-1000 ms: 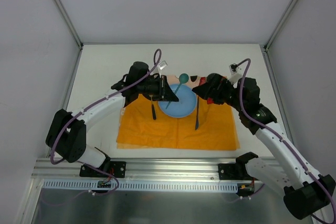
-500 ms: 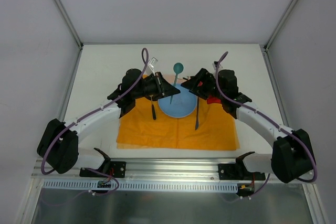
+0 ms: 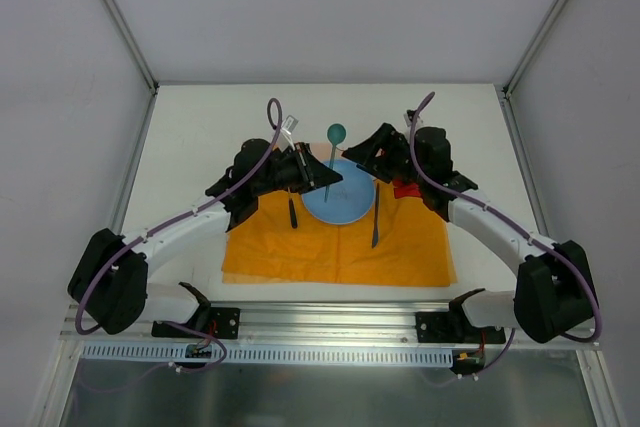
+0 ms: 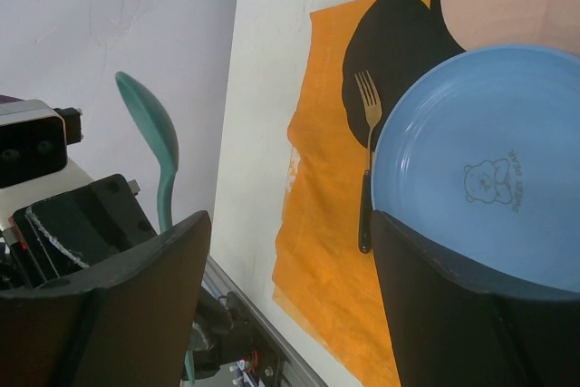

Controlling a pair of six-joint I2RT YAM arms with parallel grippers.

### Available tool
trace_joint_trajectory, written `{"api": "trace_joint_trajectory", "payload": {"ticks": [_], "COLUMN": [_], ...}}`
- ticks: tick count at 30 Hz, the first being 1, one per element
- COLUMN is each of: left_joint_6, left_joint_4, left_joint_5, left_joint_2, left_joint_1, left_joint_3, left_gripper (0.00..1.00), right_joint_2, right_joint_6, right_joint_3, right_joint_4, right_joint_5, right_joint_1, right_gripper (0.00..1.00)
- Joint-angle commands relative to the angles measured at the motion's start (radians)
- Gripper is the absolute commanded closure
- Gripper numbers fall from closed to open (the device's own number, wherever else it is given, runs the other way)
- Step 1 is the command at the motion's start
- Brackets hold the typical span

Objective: Set the dinner table for one person

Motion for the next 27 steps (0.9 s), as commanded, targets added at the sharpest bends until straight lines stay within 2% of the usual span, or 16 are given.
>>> {"api": "trace_joint_trajectory", "payload": {"ticks": [1, 4, 9, 20, 27], "left_joint_6": [0.052, 0.060, 0.009, -0.048, -0.068], "left_joint_4": [-0.020, -0.029, 0.045, 0.169, 0.235], "left_joint_5": [-0.069, -0.059, -0.017, 0.030, 0.038], "left_joint_2": [-0.062, -0.044, 0.010, 0.094, 0.116], "left_joint_1": [-0.003, 0.000, 0.000, -0.009, -0.021], "left_joint_3": [0.027, 0.049, 0.031, 0.029, 0.027], "left_gripper": [1.00, 1.00, 1.00, 1.00, 1.00], "right_joint_2": [-0.074, -0.109, -0.104, -0.020, 0.026], "right_joint_6": [-0.019, -0.022, -0.016, 0.036, 0.050], "right_joint_3": [0.032, 0.019, 0.036, 0.084, 0.105], "right_joint_4": [0.005, 0.000, -0.001, 0.065, 0.091], "right_joint_5": [0.016, 0.030, 0.020, -0.001, -0.006], "right_joint_1": [0.004, 0.003, 0.004, 0.007, 0.012], "right_gripper": [0.25, 0.25, 0.26, 0.35, 0.49]}}
